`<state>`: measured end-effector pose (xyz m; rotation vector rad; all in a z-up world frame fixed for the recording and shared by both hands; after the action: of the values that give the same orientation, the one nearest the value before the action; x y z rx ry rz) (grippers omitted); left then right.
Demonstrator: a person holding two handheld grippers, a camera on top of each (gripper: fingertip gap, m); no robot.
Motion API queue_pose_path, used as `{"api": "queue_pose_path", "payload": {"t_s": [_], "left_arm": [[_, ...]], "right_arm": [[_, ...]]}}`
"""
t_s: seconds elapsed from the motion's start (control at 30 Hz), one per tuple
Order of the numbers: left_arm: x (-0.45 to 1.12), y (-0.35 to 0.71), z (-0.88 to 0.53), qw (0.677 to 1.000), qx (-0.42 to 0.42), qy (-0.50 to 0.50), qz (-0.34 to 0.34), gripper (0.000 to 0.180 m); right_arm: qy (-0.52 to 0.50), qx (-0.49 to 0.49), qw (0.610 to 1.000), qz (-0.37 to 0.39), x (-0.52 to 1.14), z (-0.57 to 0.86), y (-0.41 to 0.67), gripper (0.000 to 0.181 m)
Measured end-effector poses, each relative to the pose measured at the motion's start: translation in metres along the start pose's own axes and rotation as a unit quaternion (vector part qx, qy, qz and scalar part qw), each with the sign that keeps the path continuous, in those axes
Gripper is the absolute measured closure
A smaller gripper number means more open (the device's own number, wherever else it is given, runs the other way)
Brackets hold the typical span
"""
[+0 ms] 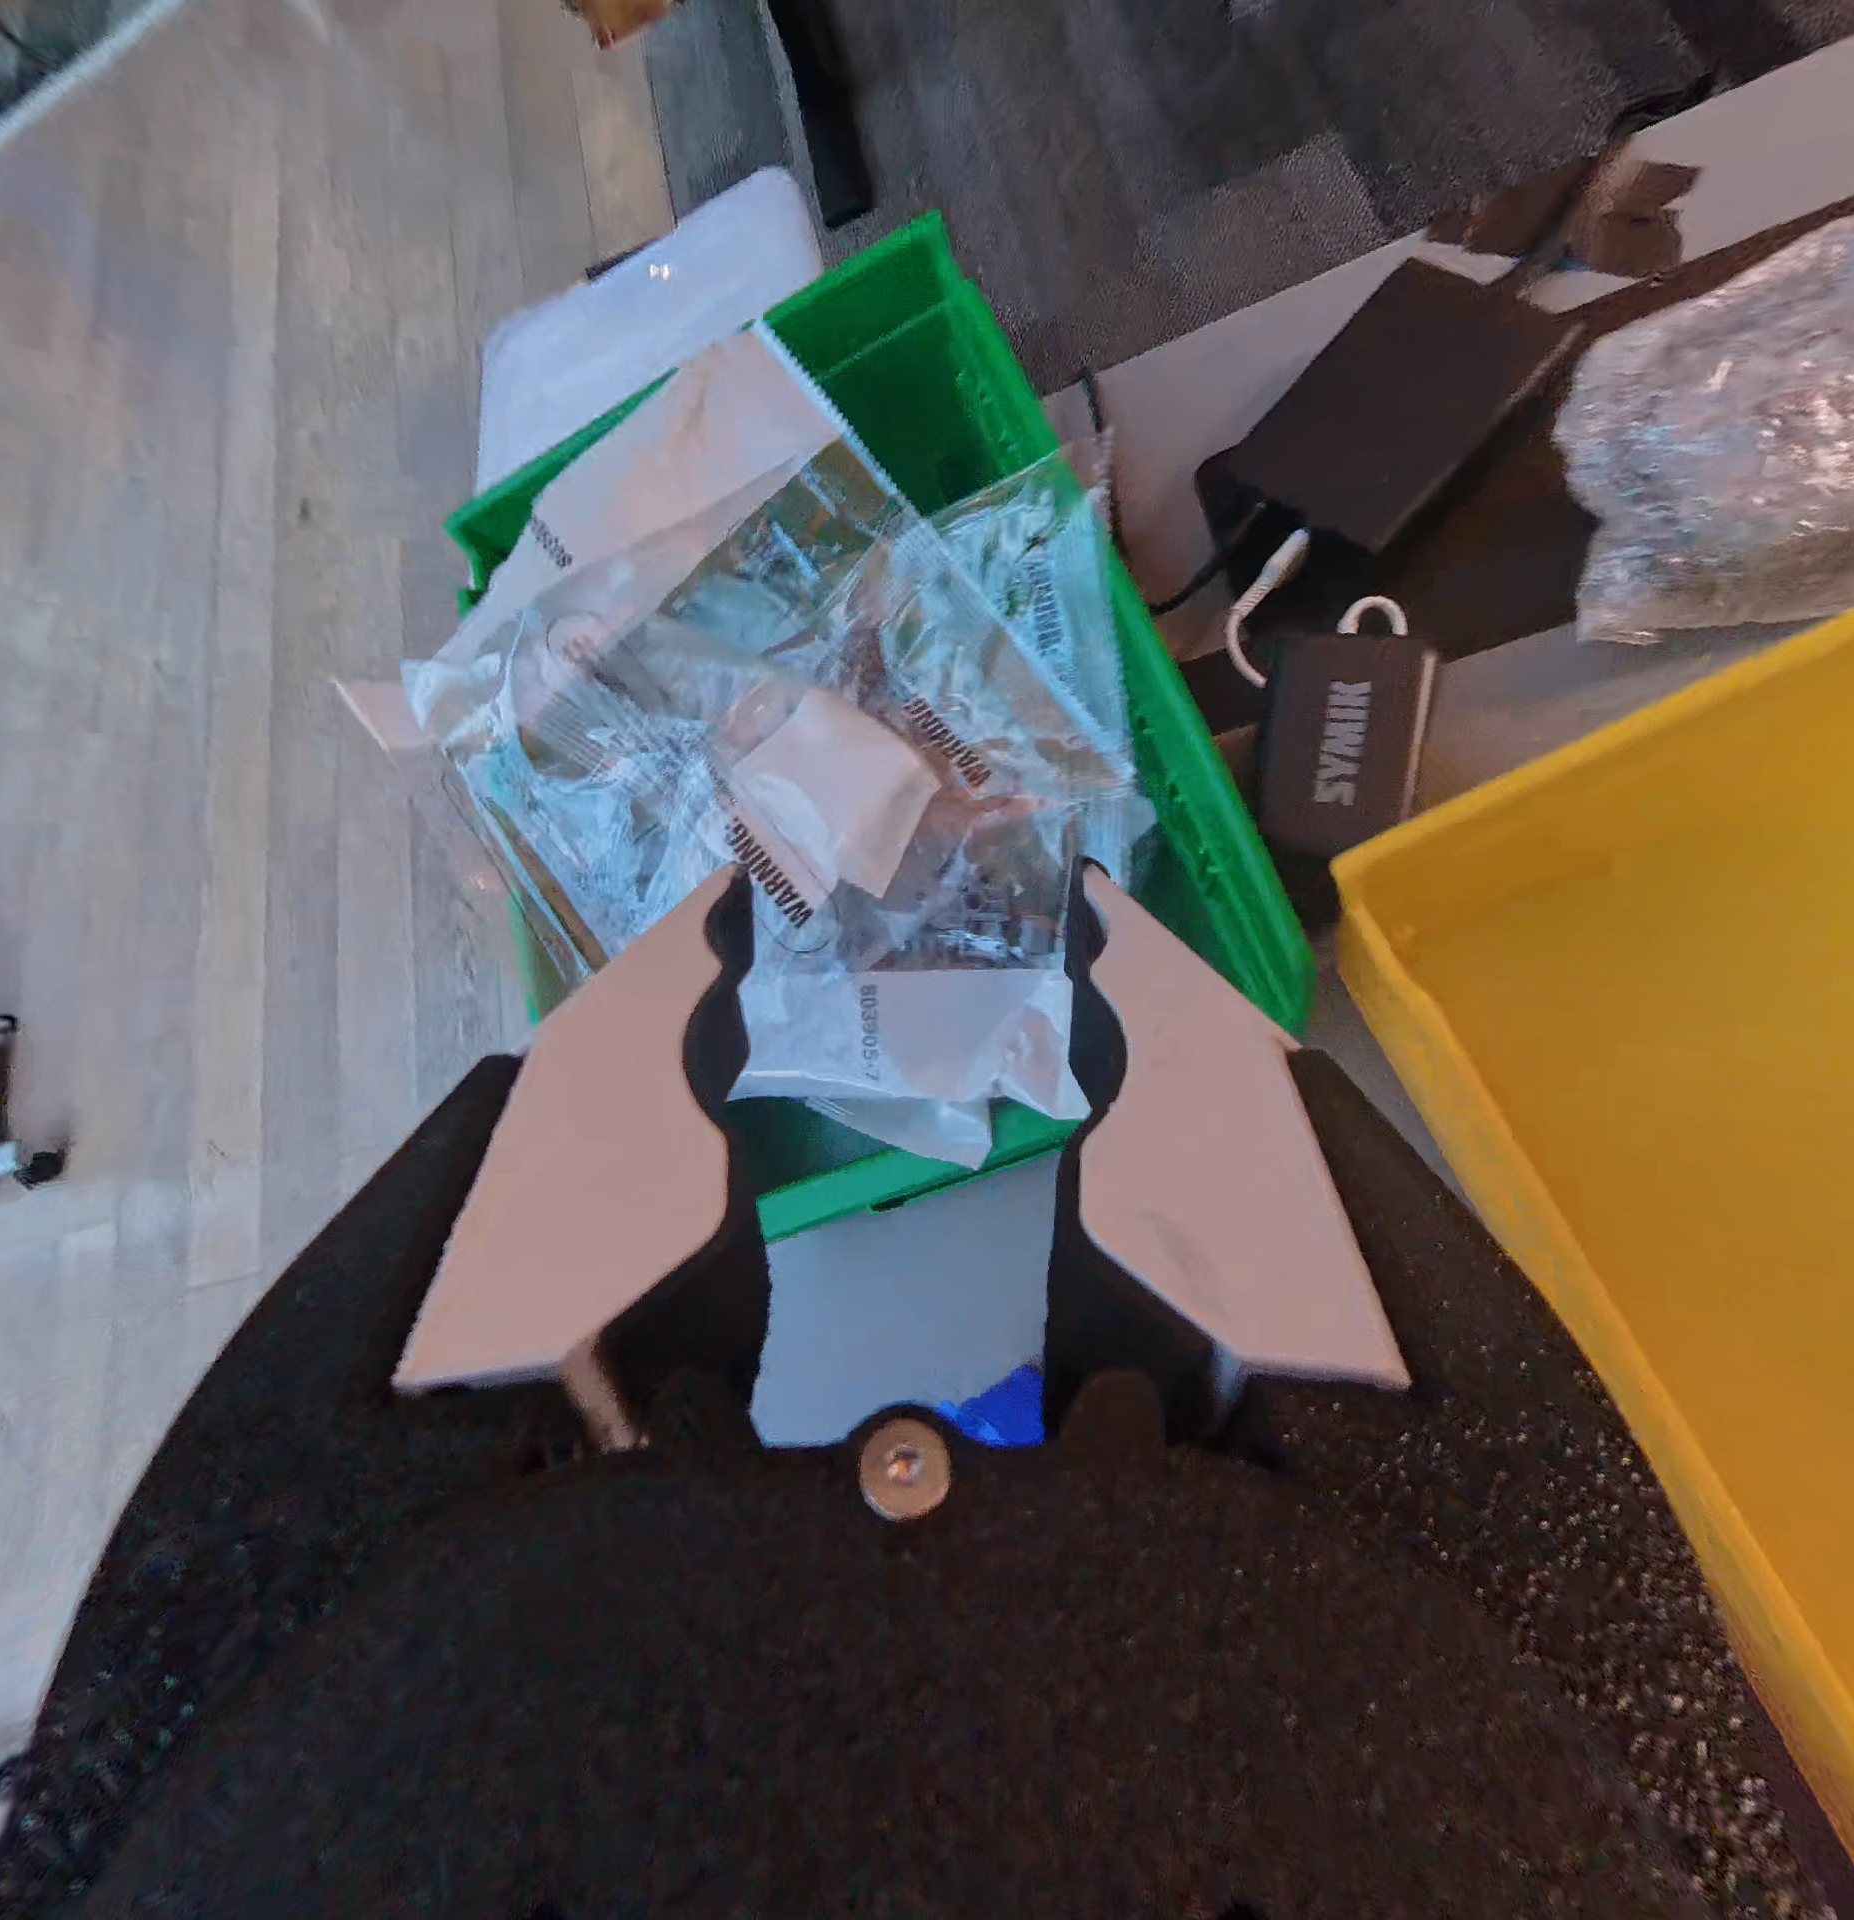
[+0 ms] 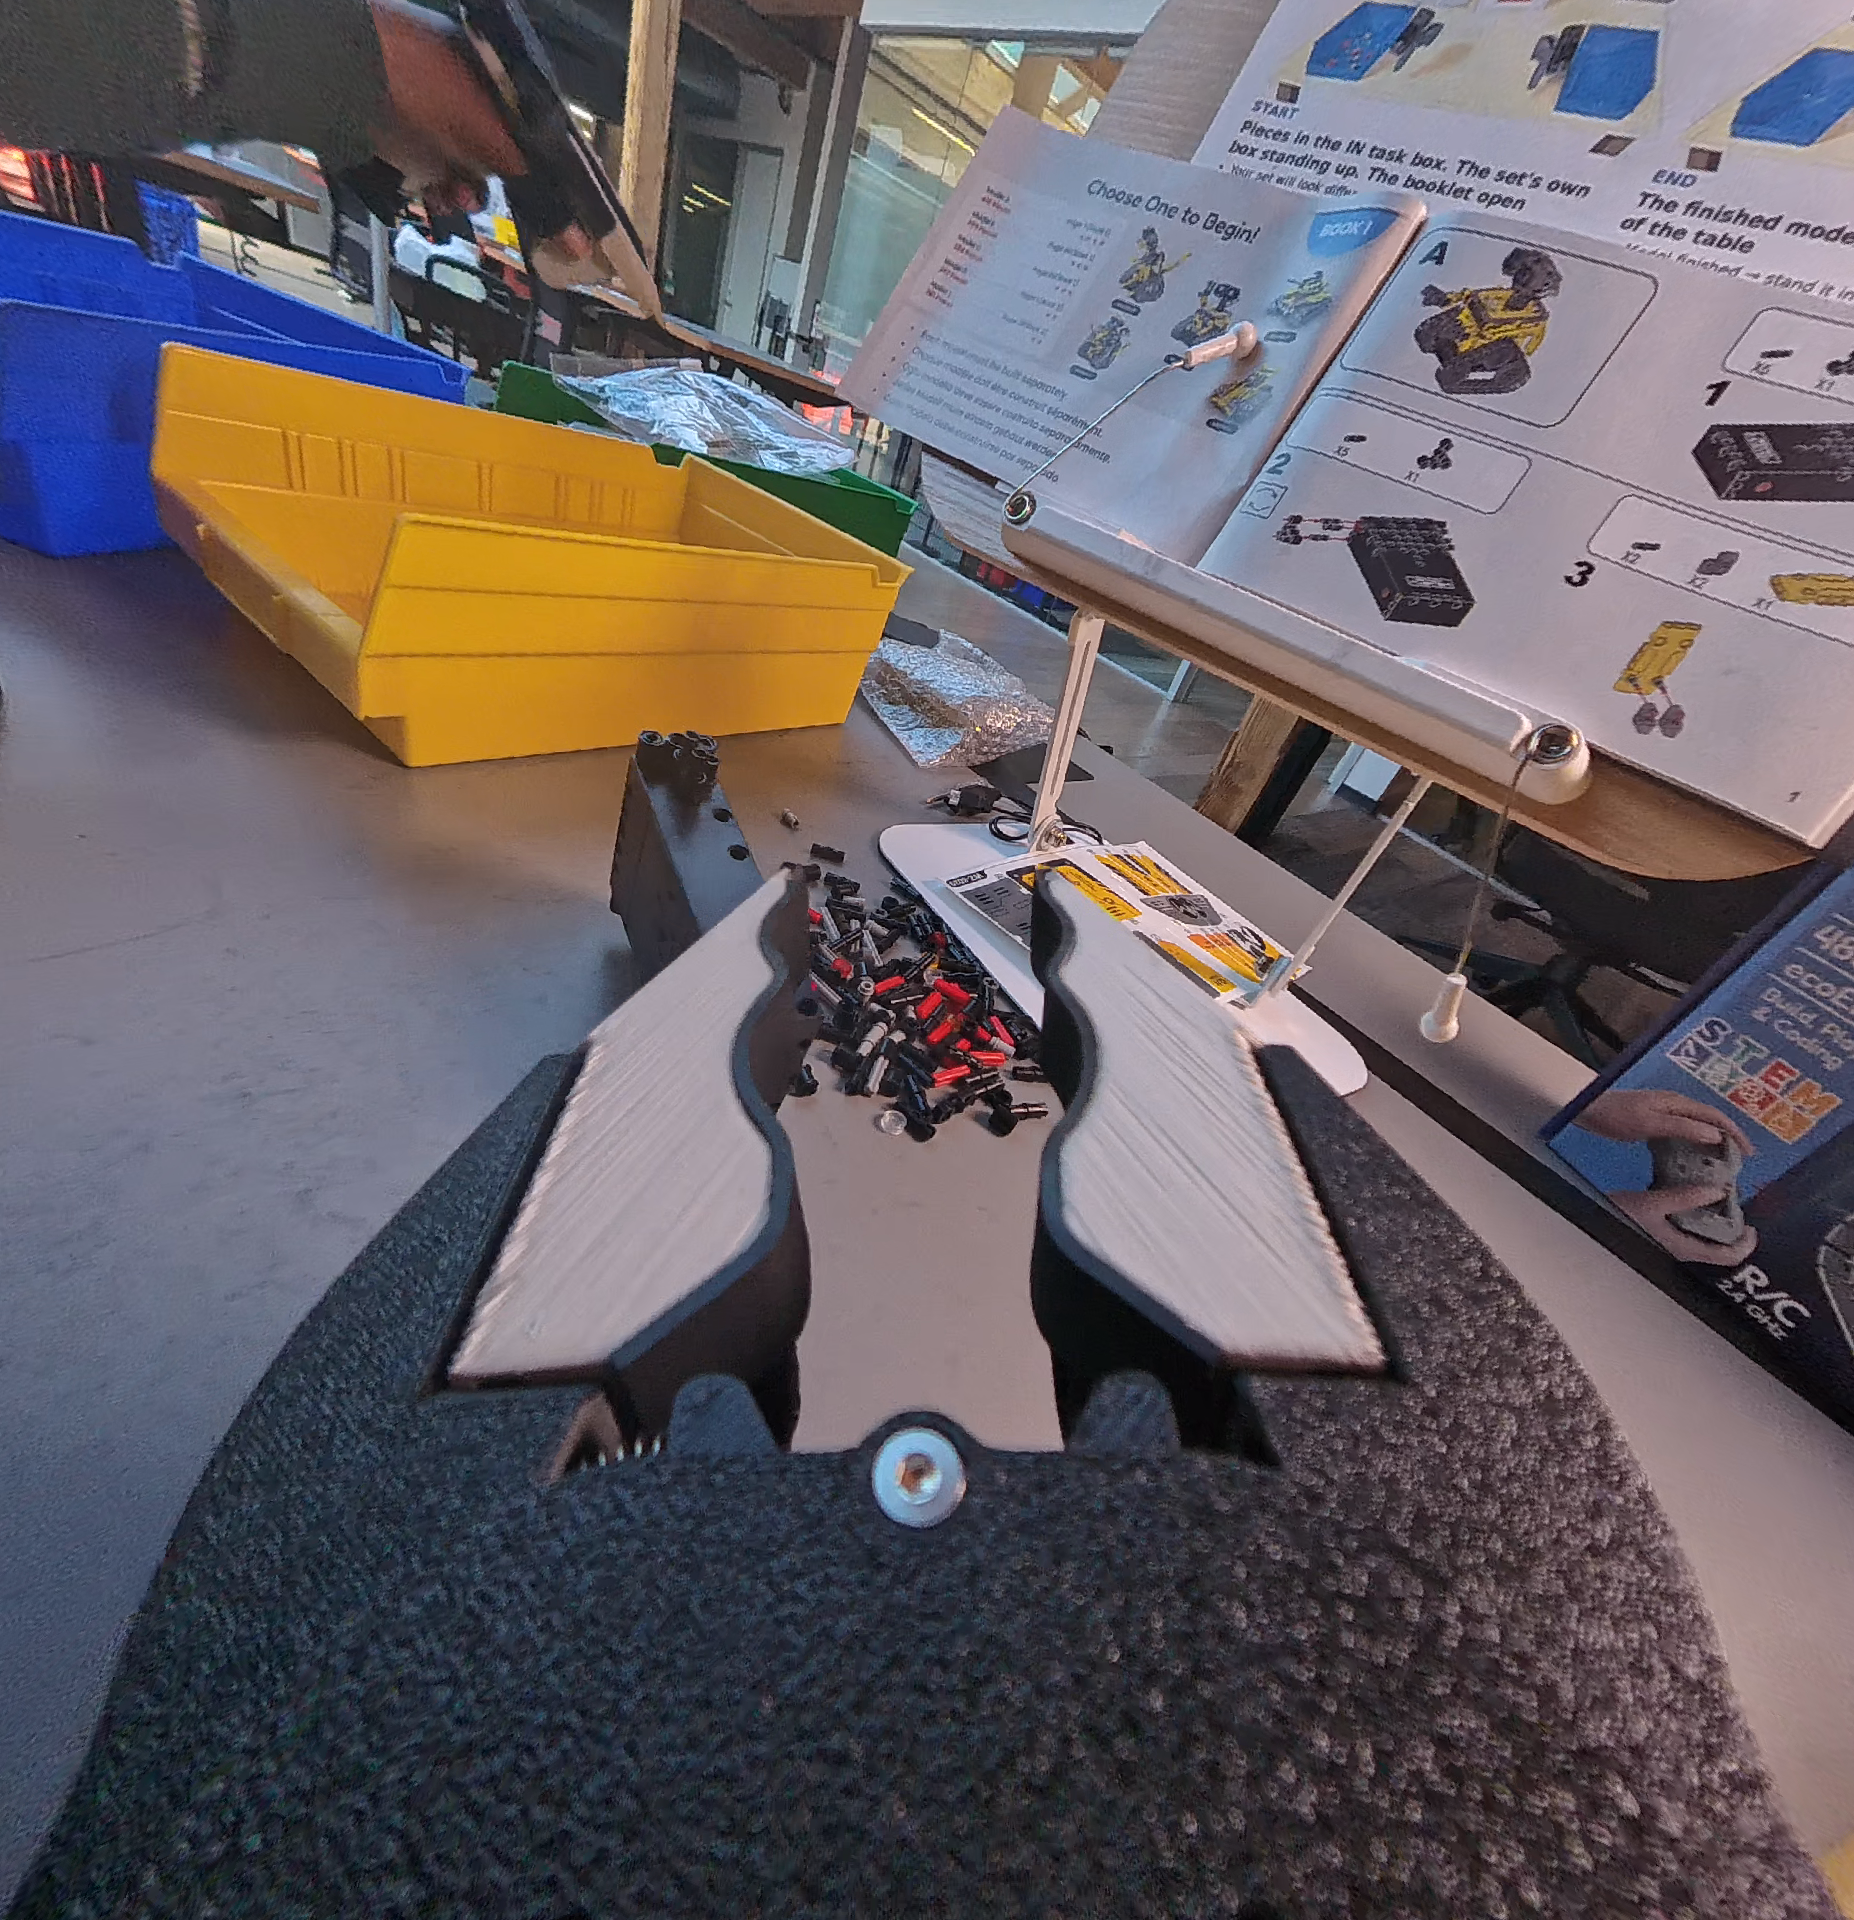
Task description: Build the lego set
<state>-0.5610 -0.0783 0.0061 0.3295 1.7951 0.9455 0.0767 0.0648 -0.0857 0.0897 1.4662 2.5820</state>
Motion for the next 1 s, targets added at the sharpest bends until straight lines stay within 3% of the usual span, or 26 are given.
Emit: {"api": "queue_pose_path", "payload": {"t_s": [0.1,0.2,0.3,0.37,0.47,0.57,0.73,0.8,0.93,1.0], "left_arm": [[0.029,-0.006,-0.021,0.999,-0.028,-0.016,-0.027,0.108],[0.055,-0.025,-0.017,0.995,0.033,-0.027,-0.09,0.083],[0.071,-0.04,-0.005,0.987,0.1,-0.031,-0.119,0.073],[0.08,-0.046,-0.004,0.98,0.153,0.001,-0.13,0.083],[0.086,-0.045,-0.008,0.968,0.208,0.044,-0.13,0.12],[0.081,-0.027,-0.016,0.968,0.221,0.069,-0.097,0.145],[0.063,0.004,-0.027,0.966,0.237,0.1,-0.036,0.163],[0.062,0.006,-0.028,0.965,0.24,0.101,-0.039,0.16],[0.072,-0.005,-0.028,0.966,0.228,0.088,-0.083,0.125],[0.071,-0.007,-0.024,0.969,0.222,0.072,-0.078,0.118]], "right_arm": [[-0.005,-0.001,1.0,-0.004,0.001,0.002,-0.003,0.142],[-0.011,0.002,1.0,-0.01,0.001,0.004,-0.008,0.143],[-0.017,0.008,1.0,-0.014,0.002,0.008,-0.012,0.144],[-0.02,0.01,1.0,-0.018,0.003,0.01,-0.015,0.145],[-0.021,0.009,0.999,-0.026,0.006,0.01,-0.019,0.146],[-0.024,0.008,0.999,-0.032,0.007,0.01,-0.021,0.147],[-0.032,0.005,0.999,-0.037,0.007,0.012,-0.023,0.149],[-0.033,0.006,0.999,-0.038,0.007,0.012,-0.023,0.15],[-0.034,0.004,0.999,-0.041,0.008,0.012,-0.023,0.15],[-0.034,0.003,0.999,-0.042,0.008,0.012,-0.023,0.151]]}}
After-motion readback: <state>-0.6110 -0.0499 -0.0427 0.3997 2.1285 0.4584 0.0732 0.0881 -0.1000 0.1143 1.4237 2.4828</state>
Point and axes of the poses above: each gripper's, where its closed fingertips meet, x out along the fingers, y out of its top, z = x × y across the jaws, the point moved 7 cm from there along -x, back along the fingers, and after that the axes turned 13 degrees about -x, right-handed, at the moved point
